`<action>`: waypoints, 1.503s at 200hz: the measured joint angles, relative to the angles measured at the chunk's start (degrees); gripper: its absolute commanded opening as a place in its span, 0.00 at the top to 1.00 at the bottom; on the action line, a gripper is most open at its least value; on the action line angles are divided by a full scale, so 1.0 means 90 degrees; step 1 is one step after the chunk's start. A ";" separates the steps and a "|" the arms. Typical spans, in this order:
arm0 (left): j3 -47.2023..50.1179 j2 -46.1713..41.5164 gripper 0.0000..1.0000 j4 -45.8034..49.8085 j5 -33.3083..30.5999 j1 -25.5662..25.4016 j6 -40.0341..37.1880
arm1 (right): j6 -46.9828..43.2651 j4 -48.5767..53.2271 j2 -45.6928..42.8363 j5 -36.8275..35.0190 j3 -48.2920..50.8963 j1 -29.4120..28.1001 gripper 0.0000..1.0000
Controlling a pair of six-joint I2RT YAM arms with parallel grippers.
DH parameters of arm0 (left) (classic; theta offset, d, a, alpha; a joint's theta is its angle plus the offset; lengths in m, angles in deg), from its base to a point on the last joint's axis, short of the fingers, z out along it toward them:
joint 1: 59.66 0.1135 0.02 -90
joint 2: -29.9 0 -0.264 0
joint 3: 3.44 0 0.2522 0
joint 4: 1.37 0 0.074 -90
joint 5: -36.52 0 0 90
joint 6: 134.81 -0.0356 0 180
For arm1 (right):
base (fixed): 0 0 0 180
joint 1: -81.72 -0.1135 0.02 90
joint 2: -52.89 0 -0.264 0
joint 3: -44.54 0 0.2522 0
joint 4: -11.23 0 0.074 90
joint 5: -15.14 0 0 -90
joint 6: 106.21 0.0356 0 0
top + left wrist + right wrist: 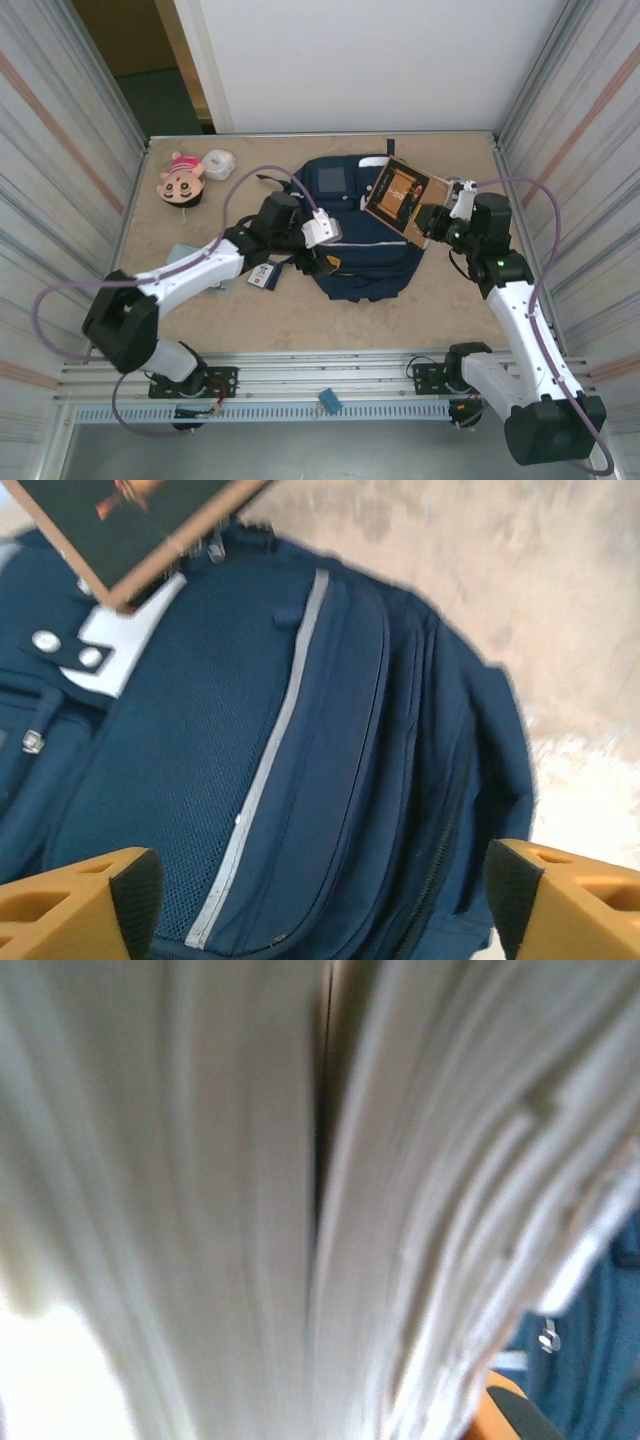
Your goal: Pack the student bag
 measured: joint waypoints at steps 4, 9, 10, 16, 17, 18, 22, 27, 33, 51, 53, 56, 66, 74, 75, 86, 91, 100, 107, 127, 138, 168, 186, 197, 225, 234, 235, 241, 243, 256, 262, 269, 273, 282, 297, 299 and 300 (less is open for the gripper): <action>-0.0056 0.0138 0.13 0.0046 -0.0039 -0.0002 -0.0119 | 0.0022 0.0041 -0.0010 -0.0073 0.0027 0.0000 1.00; -0.0114 0.0304 0.13 0.0090 -0.0092 -0.0005 -0.0284 | 0.0041 0.0102 -0.0012 -0.0151 0.0044 0.0000 1.00; -0.0124 0.0323 0.13 0.0100 -0.0097 -0.0005 -0.0301 | 0.0044 0.0114 -0.0012 -0.0160 0.0044 0.0000 1.00; -0.0206 0.0515 0.12 0.0172 -0.0165 -0.0005 -0.0503 | 0.0058 0.0202 -0.0017 -0.0245 0.0049 0.0000 1.00; -0.0216 0.0532 0.12 0.0182 -0.0170 -0.0005 -0.0515 | 0.0058 0.0209 -0.0017 -0.0253 0.0049 0.0000 1.00; -0.0231 0.0566 0.12 0.0194 -0.0182 -0.0005 -0.0551 | 0.0058 0.0228 -0.0019 -0.0265 0.0049 0.0000 1.00; -0.0284 0.0690 0.12 0.0240 -0.0228 -0.0002 -0.0704 | 0.0061 0.0279 -0.0027 -0.0308 0.0049 0.0000 1.00; -0.0352 0.0816 0.12 0.0311 -0.0270 -0.0002 -0.0855 | 0.0061 0.0325 -0.0039 -0.0359 0.0049 0.0000 1.00; -0.0442 0.0962 0.12 0.0401 -0.0311 -0.0002 -0.1035 | 0.0061 0.0359 -0.0058 -0.0393 0.0049 0.0000 1.00; -0.0726 0.1379 0.11 0.0607 -0.0432 0.0027 -0.1513 | 0.0058 0.0444 -0.0126 -0.0420 0.0049 0.0000 1.00; -0.0755 0.1418 0.11 0.0622 -0.0442 0.0036 -0.1562 | 0.0058 0.0457 -0.0134 -0.0420 0.0049 0.0000 1.00; -0.0789 0.1474 0.11 0.0639 -0.0452 0.0046 -0.1622 | 0.0058 0.0466 -0.0143 -0.0420 0.0051 0.0000 1.00; -0.0874 0.1610 0.11 0.0663 -0.0483 0.0080 -0.1792 | 0.0058 0.0503 -0.0172 -0.0418 0.0053 0.0000 1.00; -0.0903 0.1666 0.11 0.0668 -0.0491 0.0114 -0.1894 | 0.0058 0.0520 -0.0192 -0.0413 0.0053 0.0000 1.00; -0.0908 0.1671 0.11 0.0668 -0.0493 0.0124 -0.1911 | 0.0058 0.0520 -0.0192 -0.0410 0.0053 0.0000 1.00; -0.0933 0.1700 0.11 0.0665 -0.0498 0.0160 -0.2028 | 0.0058 0.0517 -0.0204 -0.0396 0.0061 0.0000 1.00; -0.0945 0.1710 0.11 0.0663 -0.0495 0.0177 -0.2081 | 0.0058 0.0517 -0.0206 -0.0386 0.0066 0.0000 1.00; -0.0969 0.1727 0.11 0.0661 -0.0498 0.0197 -0.2171 | 0.0058 0.0512 -0.0209 -0.0369 0.0083 0.0000 1.00; -0.0998 0.1761 0.11 0.0648 -0.0498 0.0204 -0.2249 | 0.0058 0.0510 -0.0209 -0.0359 0.0100 0.0000 1.00; -0.1086 0.1928 0.04 0.0624 -0.0495 0.0206 -0.2470 | 0.0061 0.0512 -0.0209 -0.0313 0.0136 0.0000 1.00; -0.1115 0.2030 0.01 0.0617 -0.0488 0.0206 -0.2599 | 0.0061 0.0512 -0.0204 -0.0262 0.0136 0.0000 1.00; -0.1202 0.2181 0.17 0.0624 -0.0386 0.0206 -0.2885 | 0.0058 0.0512 -0.0204 -0.0153 0.0136 0.0000 1.00; -0.1280 0.2322 0.56 0.0624 -0.0335 0.0204 -0.3002 | 0.0058 0.0512 -0.0204 -0.0083 0.0136 0.0000 1.00; -0.1273 0.2402 0.80 0.0639 -0.0267 0.0189 -0.3007 | 0.0058 0.0512 -0.0204 -0.0053 0.0138 0.0000 1.00; -0.1047 0.2293 1.00 0.0228 -0.0306 0.0146 -0.2897 | 0.0029 0.0512 -0.0211 0.0036 0.0138 0.0000 1.00; -0.0928 0.2176 1.00 0.0160 -0.0333 0.0146 -0.2783 | -0.0015 0.0510 -0.0211 0.0143 0.0138 0.0000 1.00; -0.0916 0.2164 1.00 0.0153 -0.0333 0.0143 -0.2778 | -0.0015 0.0510 -0.0211 0.0151 0.0138 0.0000 1.00; -0.0835 0.2081 1.00 0.0121 -0.0376 0.0134 -0.2684 | -0.0051 0.0510 -0.0211 0.0223 0.0138 0.0000 1.00; -0.0814 0.2052 1.00 0.0114 -0.0386 0.0131 -0.2662 | -0.0068 0.0510 -0.0211 0.0250 0.0138 0.0000 1.00; -0.0546 0.1778 1.00 0.0034 -0.0525 0.0078 -0.2429 | -0.0119 0.0510 -0.0204 0.0369 0.0136 -0.0002 1.00; -0.0401 0.1627 1.00 0.0017 -0.0597 0.0058 -0.2336 | -0.0131 0.0508 -0.0199 0.0418 0.0136 -0.0005 1.00; -0.0194 0.1401 1.00 -0.0005 -0.0673 0.0022 -0.2191 | -0.0136 0.0508 -0.0182 0.0461 0.0136 -0.0005 1.00; -0.0087 0.1285 1.00 -0.0007 -0.0729 -0.0007 -0.2106 | -0.0136 0.0503 -0.0163 0.0478 0.0136 -0.0005 1.00; 0.0175 0.0979 1.00 -0.0002 -0.0809 -0.0090 -0.1858 | -0.0136 0.0483 -0.0109 0.0505 0.0136 -0.0005 1.00; 0.0539 0.0559 1.00 0.0019 -0.0959 -0.0253 -0.1316 | -0.0131 0.0461 0.0017 0.0561 0.0121 -0.0005 1.00; 0.0583 0.0512 1.00 0.0017 -0.0981 -0.0274 -0.1248 | -0.0131 0.0461 0.0032 0.0573 0.0119 -0.0005 1.00; 0.0595 0.0498 1.00 0.0017 -0.0986 -0.0284 -0.1224 | -0.0131 0.0461 0.0036 0.0576 0.0119 -0.0005 1.00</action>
